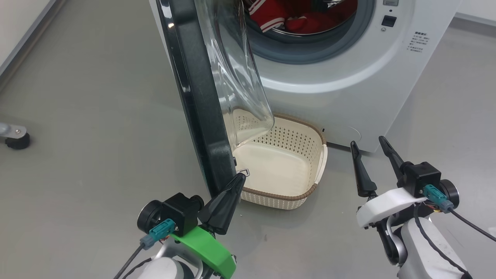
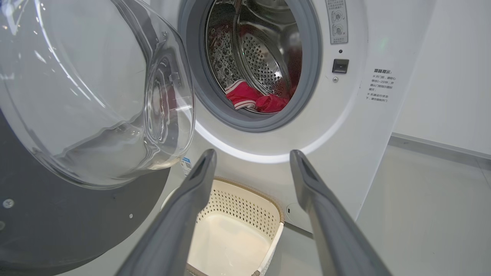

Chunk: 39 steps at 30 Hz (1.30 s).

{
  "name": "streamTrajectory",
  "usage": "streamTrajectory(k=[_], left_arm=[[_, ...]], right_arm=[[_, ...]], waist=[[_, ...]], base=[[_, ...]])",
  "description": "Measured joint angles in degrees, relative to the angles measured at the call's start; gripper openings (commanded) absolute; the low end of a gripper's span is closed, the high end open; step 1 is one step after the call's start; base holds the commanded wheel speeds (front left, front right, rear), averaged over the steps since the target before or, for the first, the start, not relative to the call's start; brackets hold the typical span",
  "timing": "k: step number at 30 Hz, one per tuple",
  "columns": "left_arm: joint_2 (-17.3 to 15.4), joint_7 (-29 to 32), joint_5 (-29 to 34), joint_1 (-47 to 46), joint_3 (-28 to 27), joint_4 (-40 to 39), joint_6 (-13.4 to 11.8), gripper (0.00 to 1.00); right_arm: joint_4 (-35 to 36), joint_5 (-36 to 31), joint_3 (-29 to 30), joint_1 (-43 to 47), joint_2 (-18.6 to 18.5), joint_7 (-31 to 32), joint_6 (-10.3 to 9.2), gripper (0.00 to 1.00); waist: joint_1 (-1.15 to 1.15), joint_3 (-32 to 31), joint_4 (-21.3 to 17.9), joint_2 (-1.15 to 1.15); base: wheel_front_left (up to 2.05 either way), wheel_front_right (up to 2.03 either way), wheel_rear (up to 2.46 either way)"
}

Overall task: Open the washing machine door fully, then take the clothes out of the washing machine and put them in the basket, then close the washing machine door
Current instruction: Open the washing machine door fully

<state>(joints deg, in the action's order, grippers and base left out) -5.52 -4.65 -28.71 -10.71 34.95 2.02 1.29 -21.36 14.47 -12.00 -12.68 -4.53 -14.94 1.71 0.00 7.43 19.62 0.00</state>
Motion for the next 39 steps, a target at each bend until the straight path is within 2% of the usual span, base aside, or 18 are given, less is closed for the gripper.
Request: streamTrajectory(k=[16,22,39], left_arm=[[0.4,-1.5,-0.5,0.1,-2.2,1.5,-1.1,0.00],[-0.1,-2.2,-1.2,0.2,-5.3,2.5,-3.4,0.00],[-2.8,-5.6,-4.0,0.2,-16.1,7.3,-6.1,0.00]], right_arm=[[-0.1,-0.6,1.3,0.0,0.3,0.0,0.25,1.00],[-0.1,-0.9,1.7,0.0,0.5,0.0,0.70,1.00],[-0.1,-1.7,2.5,0.0,0.8,0.0,0.77,1.00]], waist=[[0.00,0.3,1.0,0.00],[0.00,0.3,1.2,0.00],[0.00,0.5,1.2,0.00]], base=[[0.00,0.00,0.00],[0.00,0.00,0.00],[0.00,0.00,0.00]])
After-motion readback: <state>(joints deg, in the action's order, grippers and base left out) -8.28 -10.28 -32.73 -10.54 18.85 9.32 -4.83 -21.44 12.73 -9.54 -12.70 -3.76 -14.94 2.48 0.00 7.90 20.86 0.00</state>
